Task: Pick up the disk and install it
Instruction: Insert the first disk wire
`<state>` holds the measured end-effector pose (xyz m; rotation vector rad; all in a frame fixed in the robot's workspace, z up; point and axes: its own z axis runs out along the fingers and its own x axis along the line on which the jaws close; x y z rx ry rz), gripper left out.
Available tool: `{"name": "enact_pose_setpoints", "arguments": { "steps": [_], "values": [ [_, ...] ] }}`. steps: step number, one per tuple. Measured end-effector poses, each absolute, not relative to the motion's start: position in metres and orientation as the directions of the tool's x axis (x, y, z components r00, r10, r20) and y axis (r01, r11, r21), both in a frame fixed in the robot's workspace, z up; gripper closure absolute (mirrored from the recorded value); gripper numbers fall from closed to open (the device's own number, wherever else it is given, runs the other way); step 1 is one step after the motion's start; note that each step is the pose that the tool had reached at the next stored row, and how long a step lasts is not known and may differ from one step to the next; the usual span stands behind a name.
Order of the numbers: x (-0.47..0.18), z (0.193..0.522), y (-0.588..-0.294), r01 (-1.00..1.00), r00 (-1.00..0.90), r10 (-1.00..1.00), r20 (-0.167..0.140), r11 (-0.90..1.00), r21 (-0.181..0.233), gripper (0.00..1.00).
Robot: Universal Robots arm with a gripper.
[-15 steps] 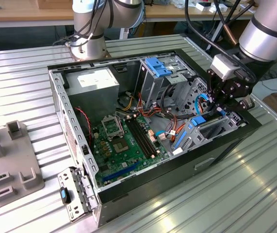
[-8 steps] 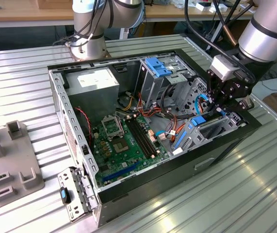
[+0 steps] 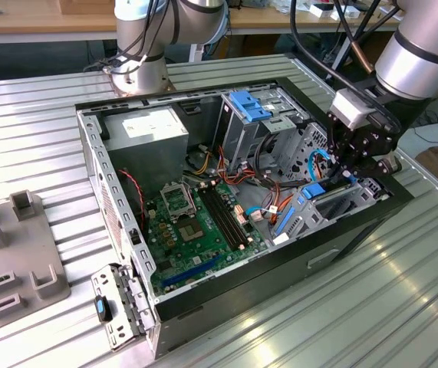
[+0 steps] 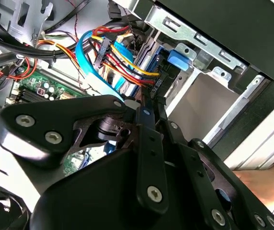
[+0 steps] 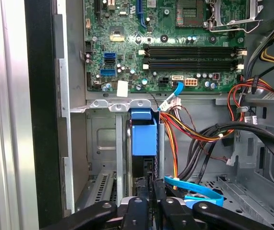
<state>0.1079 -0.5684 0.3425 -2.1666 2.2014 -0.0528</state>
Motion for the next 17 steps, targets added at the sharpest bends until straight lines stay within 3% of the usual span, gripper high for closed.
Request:
{"name": "enact_pose_setpoints", "arguments": {
  "steps": [17],
  "values": [
    [0.1073,0.3461,-0.5683,-0.998,-0.016,-1.0,-0.014,0.017,-0.064,0.84]
  ]
}}
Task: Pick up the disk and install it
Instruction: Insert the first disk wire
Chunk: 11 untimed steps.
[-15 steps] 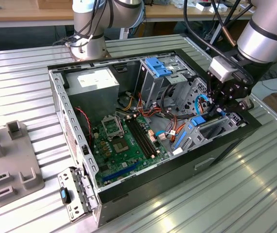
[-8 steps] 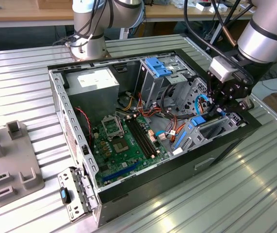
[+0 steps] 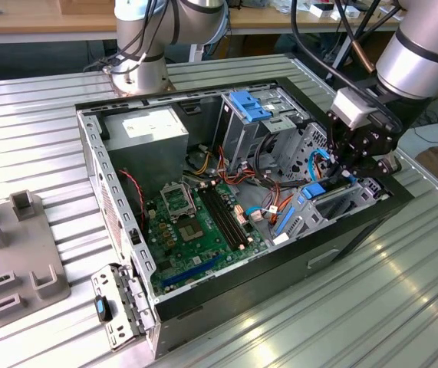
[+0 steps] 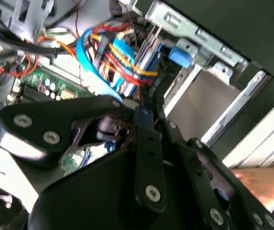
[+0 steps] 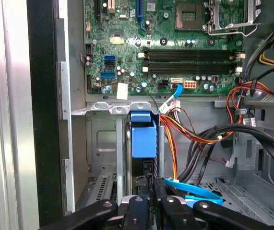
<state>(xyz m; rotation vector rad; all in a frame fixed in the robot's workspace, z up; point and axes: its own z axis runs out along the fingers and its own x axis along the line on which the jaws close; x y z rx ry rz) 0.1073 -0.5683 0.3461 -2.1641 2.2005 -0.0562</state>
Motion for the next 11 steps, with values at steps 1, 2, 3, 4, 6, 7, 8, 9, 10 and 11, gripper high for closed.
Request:
{"name": "enact_pose_setpoints", "arguments": {
  "steps": [1,2,3,4,6,7,8,9,10,11],
  "values": [
    [0.1073,0.3461,-0.5683,-0.998,-0.016,-1.0,-0.013,0.017,-0.064,0.84],
    [0.1073,0.3463,-0.5683,-0.998,-0.016,-1.0,-0.014,0.017,-0.064,0.84],
    [0.1073,0.3469,-0.5684,-0.998,-0.016,-1.0,-0.013,0.017,-0.064,0.84],
    [0.1073,0.3485,-0.5683,-0.998,-0.016,-1.0,-0.013,0.017,-0.064,0.84],
    [0.1073,0.3494,-0.5683,-0.998,-0.016,-1.0,-0.014,0.017,-0.064,0.84],
    [0.1073,0.3494,-0.5683,-0.998,-0.016,-1.0,-0.014,0.017,-0.066,0.84],
    [0.1072,0.3495,-0.5683,-0.996,-0.016,-1.0,-0.014,0.017,-0.082,0.84],
    [0.1073,0.3495,-0.5684,-0.996,-0.016,-1.0,-0.014,0.017,-0.088,0.84],
    [0.1069,0.3495,-0.5683,-0.996,-0.016,-1.0,-0.014,0.017,-0.089,0.84],
    [0.1062,0.3495,-0.5679,-0.996,-0.016,-1.0,-0.011,0.017,-0.089,0.84]
  ]
}}
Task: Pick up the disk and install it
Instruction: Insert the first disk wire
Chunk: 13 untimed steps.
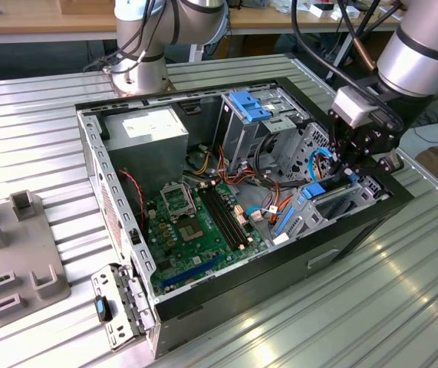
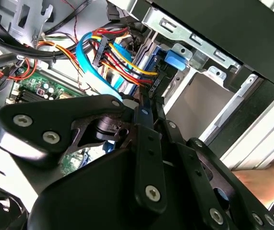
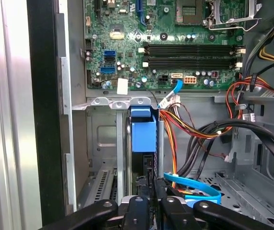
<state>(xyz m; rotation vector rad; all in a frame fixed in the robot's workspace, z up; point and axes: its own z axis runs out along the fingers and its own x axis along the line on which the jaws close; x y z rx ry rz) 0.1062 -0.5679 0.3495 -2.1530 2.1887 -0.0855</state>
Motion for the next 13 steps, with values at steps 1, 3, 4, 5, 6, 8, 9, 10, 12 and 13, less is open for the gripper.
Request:
{"name": "enact_pose_setpoints", "arguments": {
  "steps": [1,3,4,5,6,8,9,10,12,13],
  "values": [
    [0.1061,0.3495,-0.5676,-0.996,-0.016,-1.0,-0.008,0.017,-0.089,0.84],
    [0.1056,0.3494,-0.5664,-0.996,-0.016,-1.0,-0.003,0.016,-0.089,0.84],
    [0.1047,0.3495,-0.5652,-0.996,-0.016,-1.0,0.002,0.016,-0.089,0.84],
    [0.1042,0.3495,-0.5643,-0.996,-0.016,-1.0,0.006,0.015,-0.089,0.84],
    [0.1041,0.3495,-0.5639,-0.996,-0.016,-1.0,0.007,0.015,-0.089,0.84],
    [0.1042,0.3494,-0.5625,-0.996,-0.016,-1.0,0.015,0.014,-0.089,0.84],
    [0.1041,0.349,-0.5625,-0.996,-0.016,-1.0,0.021,0.014,-0.089,0.84],
    [0.1041,0.349,-0.5624,-0.996,-0.016,-1.0,0.026,0.014,-0.089,0.84],
    [0.1041,0.349,-0.5615,-0.996,-0.016,-0.999,0.032,0.014,-0.09,0.84],
    [0.104,0.349,-0.559,-0.996,-0.016,-0.999,0.035,0.013,-0.089,0.84]
  ]
}}
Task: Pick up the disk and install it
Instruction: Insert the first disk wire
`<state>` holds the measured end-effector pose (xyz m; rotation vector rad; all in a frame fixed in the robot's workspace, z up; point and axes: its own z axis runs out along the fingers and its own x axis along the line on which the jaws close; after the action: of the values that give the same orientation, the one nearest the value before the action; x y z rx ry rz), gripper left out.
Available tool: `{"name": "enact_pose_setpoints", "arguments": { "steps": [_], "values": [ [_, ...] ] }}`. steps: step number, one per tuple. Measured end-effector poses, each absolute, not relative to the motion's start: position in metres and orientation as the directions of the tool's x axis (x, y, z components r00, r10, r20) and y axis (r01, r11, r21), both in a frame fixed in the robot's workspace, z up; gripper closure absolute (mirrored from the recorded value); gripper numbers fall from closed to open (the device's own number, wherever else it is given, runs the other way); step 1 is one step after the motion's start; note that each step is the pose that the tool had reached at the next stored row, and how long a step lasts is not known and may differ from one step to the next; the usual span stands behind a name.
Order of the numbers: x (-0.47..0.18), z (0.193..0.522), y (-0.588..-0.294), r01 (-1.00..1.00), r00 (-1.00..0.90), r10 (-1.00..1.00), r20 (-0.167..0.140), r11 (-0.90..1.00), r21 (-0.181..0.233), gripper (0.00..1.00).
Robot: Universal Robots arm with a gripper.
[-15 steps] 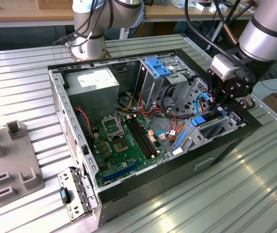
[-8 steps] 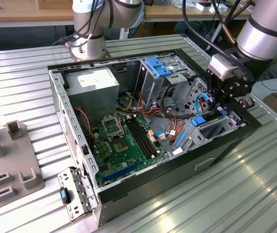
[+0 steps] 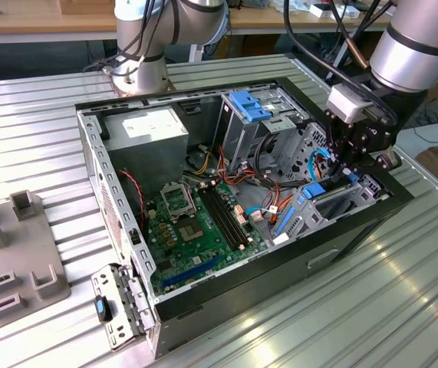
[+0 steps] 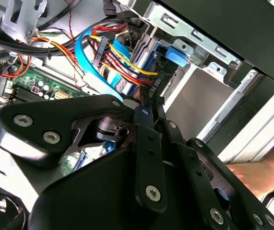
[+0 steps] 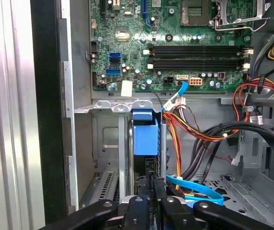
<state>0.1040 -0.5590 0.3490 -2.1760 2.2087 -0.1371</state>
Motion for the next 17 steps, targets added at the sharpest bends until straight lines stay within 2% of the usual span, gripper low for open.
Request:
{"name": "enact_pose_setpoints", "arguments": {
  "steps": [6,17],
  "values": [
    [0.104,0.3488,-0.556,-0.996,-0.023,-0.998,0.058,0.018,-0.09,0.84],
    [0.1034,0.3479,-0.5539,-0.994,-0.061,-0.996,0.059,0.055,-0.09,0.84]
  ]
}}
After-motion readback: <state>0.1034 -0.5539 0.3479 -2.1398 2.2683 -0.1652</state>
